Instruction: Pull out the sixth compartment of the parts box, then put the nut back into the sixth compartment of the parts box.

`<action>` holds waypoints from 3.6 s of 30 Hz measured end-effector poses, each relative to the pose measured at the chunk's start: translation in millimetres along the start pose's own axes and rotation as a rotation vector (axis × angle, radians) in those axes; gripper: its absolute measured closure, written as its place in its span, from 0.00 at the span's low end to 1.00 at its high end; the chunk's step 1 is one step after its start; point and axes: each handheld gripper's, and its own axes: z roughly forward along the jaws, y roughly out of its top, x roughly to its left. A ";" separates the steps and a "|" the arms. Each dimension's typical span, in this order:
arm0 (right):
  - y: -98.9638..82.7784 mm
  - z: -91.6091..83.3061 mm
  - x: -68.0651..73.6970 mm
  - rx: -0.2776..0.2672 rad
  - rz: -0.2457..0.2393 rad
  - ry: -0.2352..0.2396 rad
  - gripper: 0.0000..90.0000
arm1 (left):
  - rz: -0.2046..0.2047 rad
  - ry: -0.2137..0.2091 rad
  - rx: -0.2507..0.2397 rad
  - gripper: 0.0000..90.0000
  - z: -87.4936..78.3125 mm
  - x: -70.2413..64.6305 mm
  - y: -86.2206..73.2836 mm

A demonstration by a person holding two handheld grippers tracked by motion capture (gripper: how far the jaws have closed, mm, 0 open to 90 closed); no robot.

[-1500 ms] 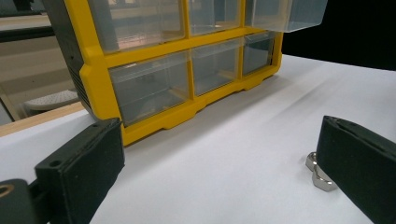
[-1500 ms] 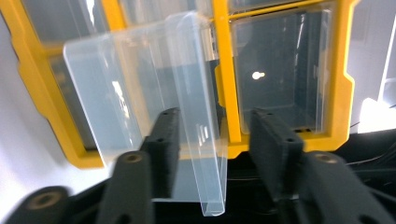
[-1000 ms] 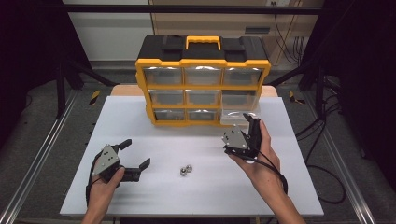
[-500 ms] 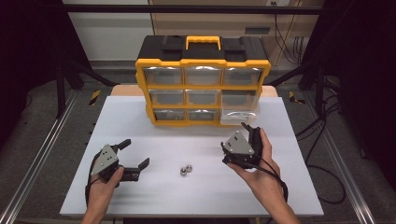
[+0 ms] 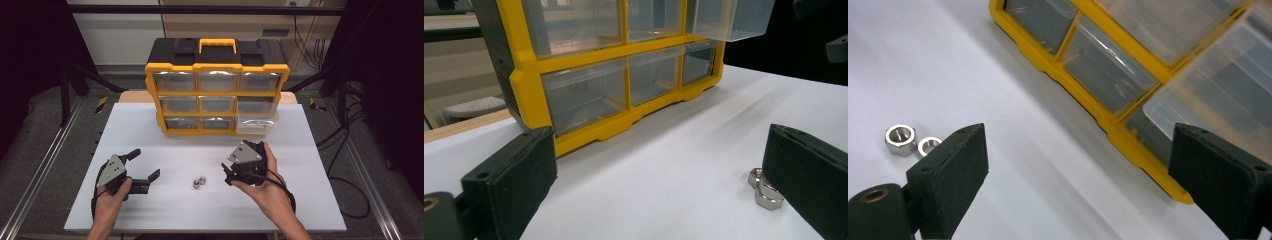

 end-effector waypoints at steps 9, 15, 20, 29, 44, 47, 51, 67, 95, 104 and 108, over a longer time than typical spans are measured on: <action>8.4 13.1 7.1 0.016 0.022 0.089 0.10 | 0.007 0.005 0.001 0.01 -0.7 -0.6 0.6; 12.7 22.4 10.5 0.036 0.017 0.128 0.10 | 0.014 0.014 0.011 0.01 -1.3 -0.8 0.7; 13.2 28.5 10.6 0.049 0.013 0.144 0.10 | 0.016 0.021 0.009 0.01 -3.7 -0.6 1.2; 13.3 37.9 11.5 0.082 0.037 0.180 0.09 | 0.020 0.020 0.015 0.01 -2.6 -0.5 1.3; 20.7 53.8 24.4 0.135 0.008 0.264 0.11 | 0.018 0.019 0.012 0.01 -3.1 -0.2 1.2; 21.3 57.9 27.4 0.152 0.005 0.285 0.10 | 0.017 0.020 0.011 0.01 -3.5 0.0 1.2; 21.3 63.7 30.8 0.169 0.003 0.309 0.11 | 0.015 0.021 0.011 0.01 -3.7 0.8 1.0; 19.7 73.9 50.6 0.223 -0.001 0.408 0.12 | 0.015 0.021 0.014 0.01 -3.4 1.3 0.9; 18.0 88.9 71.0 0.312 -0.015 0.490 0.37 | 0.016 0.020 0.016 0.01 -2.9 1.4 0.6; 18.9 92.5 73.7 0.343 -0.029 0.515 0.53 | 0.017 0.018 0.017 0.01 -2.6 1.0 0.6; 20.0 93.5 74.9 0.346 -0.032 0.522 0.58 | 0.017 0.019 0.017 0.01 -2.6 1.2 0.6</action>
